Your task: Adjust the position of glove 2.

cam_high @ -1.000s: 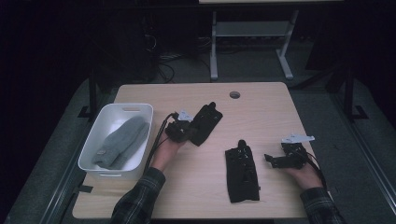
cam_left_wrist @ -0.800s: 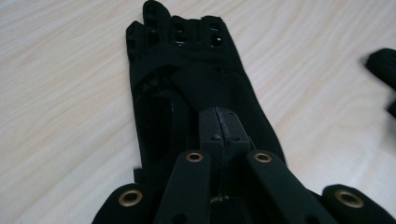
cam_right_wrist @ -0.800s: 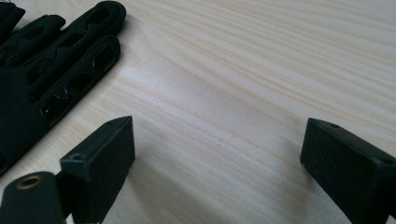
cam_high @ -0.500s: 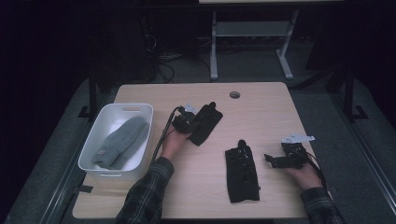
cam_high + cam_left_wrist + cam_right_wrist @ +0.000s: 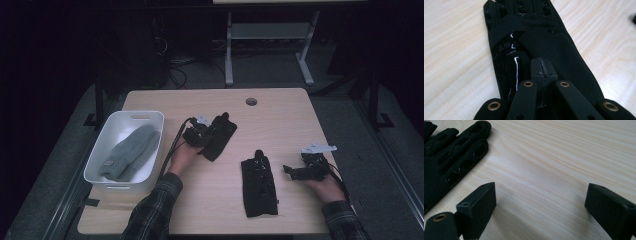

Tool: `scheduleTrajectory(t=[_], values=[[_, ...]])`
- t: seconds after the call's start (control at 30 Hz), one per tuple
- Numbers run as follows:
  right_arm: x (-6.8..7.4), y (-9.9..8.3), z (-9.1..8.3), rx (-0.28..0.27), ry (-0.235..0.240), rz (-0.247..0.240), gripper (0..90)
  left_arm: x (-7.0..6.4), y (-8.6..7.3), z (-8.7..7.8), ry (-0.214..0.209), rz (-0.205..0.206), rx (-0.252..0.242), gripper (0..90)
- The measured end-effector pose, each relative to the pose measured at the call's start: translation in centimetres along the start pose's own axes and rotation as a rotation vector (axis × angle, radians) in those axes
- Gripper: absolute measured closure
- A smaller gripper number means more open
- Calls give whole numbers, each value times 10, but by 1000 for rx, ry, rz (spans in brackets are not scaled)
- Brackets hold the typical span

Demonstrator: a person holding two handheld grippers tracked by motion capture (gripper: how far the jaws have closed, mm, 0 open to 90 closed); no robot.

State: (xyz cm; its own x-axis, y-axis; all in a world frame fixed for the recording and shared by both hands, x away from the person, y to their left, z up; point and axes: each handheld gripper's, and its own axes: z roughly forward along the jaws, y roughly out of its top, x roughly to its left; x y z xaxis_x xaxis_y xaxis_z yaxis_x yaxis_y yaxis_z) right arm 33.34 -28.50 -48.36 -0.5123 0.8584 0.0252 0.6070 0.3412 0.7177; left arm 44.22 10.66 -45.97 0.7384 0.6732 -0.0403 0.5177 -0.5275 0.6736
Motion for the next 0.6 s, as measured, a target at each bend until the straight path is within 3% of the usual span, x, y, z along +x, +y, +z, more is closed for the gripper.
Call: scheduleTrajectory(t=[0.6], values=[[0,0,0,1,-1,1,98,-36,-23,-23,-75,59,40,895]])
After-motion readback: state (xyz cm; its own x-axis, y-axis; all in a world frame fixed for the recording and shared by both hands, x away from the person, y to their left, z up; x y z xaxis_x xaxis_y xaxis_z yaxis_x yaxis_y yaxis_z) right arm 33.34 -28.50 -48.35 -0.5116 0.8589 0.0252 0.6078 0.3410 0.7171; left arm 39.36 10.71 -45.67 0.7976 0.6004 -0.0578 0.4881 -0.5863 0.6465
